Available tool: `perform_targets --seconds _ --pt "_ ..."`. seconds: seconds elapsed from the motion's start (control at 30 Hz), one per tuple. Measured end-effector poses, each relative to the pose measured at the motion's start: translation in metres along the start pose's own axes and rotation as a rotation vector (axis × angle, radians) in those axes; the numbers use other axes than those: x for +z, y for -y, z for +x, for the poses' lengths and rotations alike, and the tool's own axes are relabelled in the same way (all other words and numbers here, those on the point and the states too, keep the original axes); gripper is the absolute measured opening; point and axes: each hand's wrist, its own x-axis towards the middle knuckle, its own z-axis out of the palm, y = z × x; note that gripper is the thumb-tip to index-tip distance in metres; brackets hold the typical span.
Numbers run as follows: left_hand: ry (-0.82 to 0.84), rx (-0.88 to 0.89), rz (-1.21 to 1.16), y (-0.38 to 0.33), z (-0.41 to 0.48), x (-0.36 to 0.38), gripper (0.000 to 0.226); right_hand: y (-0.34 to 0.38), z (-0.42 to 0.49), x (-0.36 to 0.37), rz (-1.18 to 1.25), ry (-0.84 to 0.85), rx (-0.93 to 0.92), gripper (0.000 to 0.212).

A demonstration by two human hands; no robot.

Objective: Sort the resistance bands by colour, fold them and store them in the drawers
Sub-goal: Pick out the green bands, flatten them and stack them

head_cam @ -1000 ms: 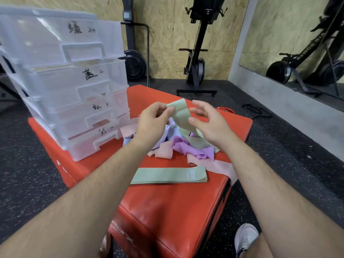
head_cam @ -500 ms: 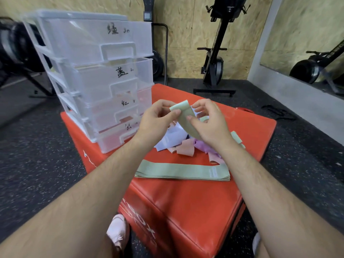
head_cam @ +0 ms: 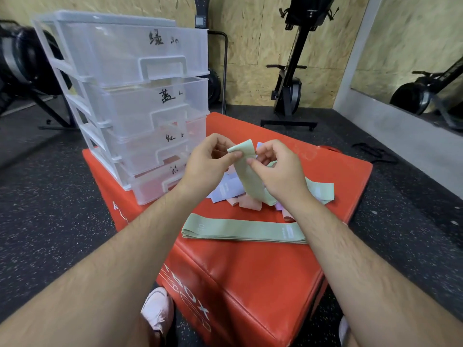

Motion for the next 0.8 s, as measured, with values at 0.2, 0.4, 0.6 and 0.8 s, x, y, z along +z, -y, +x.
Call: perform_targets --seconds 0.2,0.4,0.6,0.8 --pt "0.125 0.095 0.035 -0.018 -0.006 0.008 0.063 0.002 0.002 -0.006 -0.023 -0.013 -0.032 0.009" --pt "0.092 0.166 0.119 -0.011 -0.002 0.018 0.012 0.009 0.002 -0.017 -0.055 -0.019 -0.101 0.008" --pt "0.036 0.238 0.265 -0.010 0.004 0.015 0.026 0.015 0.000 -0.024 -0.045 -0.017 -0.088 0.010" --pt "0.007 0.260 0.372 -0.005 0.006 0.016 0.038 0.019 0.001 -0.030 -0.024 -0.040 -0.110 0.014"
